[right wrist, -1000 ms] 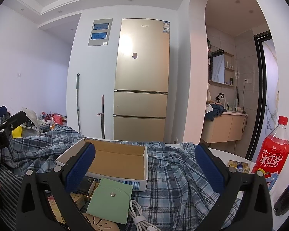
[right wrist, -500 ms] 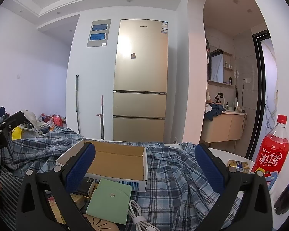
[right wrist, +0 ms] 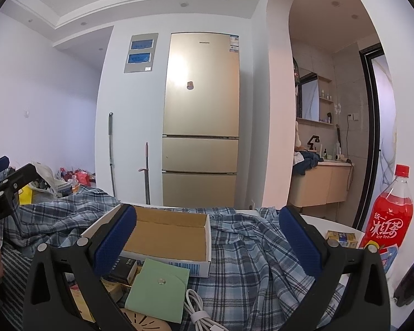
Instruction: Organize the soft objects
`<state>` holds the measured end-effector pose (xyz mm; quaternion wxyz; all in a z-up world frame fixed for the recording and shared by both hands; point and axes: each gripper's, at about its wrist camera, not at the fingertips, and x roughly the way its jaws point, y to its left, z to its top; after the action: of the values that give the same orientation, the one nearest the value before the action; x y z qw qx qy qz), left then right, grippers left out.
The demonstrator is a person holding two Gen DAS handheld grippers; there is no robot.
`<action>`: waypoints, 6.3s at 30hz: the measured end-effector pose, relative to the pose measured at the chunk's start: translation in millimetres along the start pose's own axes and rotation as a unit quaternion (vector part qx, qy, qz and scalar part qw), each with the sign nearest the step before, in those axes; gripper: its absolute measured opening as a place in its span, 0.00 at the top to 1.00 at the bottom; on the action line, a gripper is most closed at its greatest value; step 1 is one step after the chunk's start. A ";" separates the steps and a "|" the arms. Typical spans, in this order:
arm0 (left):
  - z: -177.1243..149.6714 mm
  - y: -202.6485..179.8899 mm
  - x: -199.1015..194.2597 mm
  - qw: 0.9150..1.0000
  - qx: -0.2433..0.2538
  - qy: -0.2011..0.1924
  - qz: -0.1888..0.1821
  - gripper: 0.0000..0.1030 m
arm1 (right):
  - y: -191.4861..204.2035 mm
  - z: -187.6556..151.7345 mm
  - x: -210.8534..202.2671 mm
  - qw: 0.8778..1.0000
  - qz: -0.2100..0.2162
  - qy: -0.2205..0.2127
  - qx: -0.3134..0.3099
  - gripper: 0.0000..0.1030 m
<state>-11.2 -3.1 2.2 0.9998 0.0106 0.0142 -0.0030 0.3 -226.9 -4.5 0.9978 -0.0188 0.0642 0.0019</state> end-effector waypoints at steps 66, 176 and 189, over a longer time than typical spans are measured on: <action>-28.3 -15.7 -38.9 0.957 -0.034 0.280 -0.073 0.04 | 34.4 -67.2 42.5 0.903 0.168 0.394 0.033 0.10; -69.7 -74.8 -2.9 0.912 0.029 0.402 -0.069 0.15 | -3.8 -31.4 -9.7 0.974 0.057 0.219 0.014 0.25; -43.8 -70.0 -26.8 0.932 0.019 0.345 -0.108 0.40 | 0.9 -27.4 -15.5 0.976 0.055 0.212 0.005 0.25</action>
<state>-39.7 -72.0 -42.3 0.9268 0.0283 0.3589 -0.1072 -18.6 -227.1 -29.7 0.9599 -0.0100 0.2753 0.0524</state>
